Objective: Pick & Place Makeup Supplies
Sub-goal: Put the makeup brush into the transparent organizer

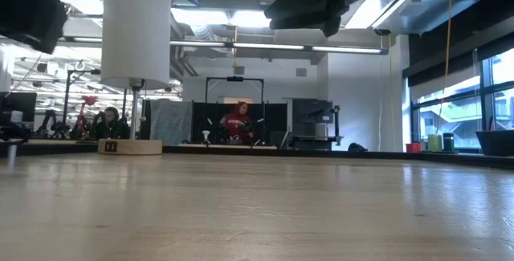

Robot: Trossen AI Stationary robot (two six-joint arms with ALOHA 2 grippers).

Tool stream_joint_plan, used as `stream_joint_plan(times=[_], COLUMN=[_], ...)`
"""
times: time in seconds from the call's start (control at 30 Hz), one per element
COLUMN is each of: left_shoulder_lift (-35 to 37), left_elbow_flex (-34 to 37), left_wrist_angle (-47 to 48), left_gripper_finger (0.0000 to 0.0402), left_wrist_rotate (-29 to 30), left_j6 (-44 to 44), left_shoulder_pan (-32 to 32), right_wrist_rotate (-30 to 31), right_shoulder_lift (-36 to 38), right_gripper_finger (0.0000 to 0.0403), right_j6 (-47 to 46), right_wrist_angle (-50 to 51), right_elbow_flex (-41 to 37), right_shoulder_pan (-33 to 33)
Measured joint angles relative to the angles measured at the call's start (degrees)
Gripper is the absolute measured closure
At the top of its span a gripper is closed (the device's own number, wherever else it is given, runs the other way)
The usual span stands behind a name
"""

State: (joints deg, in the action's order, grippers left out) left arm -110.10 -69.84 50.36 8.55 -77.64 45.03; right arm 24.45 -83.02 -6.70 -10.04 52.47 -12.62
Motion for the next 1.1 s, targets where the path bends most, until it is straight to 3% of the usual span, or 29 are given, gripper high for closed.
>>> stream_joint_plan(times=[0.33,0.6,0.97,1.1], left_shoulder_lift=[5.04,12.17,17.5,17.14], left_elbow_flex=[-4.95,-9.57,-9.27,-7.22], left_wrist_angle=[18.51,32.85,39.73,39.71], left_gripper_finger=[0.038,0.0375,0.0374,0.0375], left_wrist_rotate=[7.03,14.78,25.19,25.57], left_j6=[-12.37,-20.63,-30.28,-35.82], left_shoulder_pan=[1.4,6.2,18.6,23.09], right_wrist_rotate=[0.0,0.0,0.0,0.0], right_shoulder_lift=[0.0,0.0,-0.02,-0.01], right_gripper_finger=[0.025,0.025,0.025,0.025], right_j6=[-0.12,0.0,0.04,0.04], right_wrist_angle=[0.01,0.02,0.22,0.22], right_elbow_flex=[-0.02,0.0,-0.02,-0.01], right_shoulder_pan=[0.0,0.0,0.0,0.0])
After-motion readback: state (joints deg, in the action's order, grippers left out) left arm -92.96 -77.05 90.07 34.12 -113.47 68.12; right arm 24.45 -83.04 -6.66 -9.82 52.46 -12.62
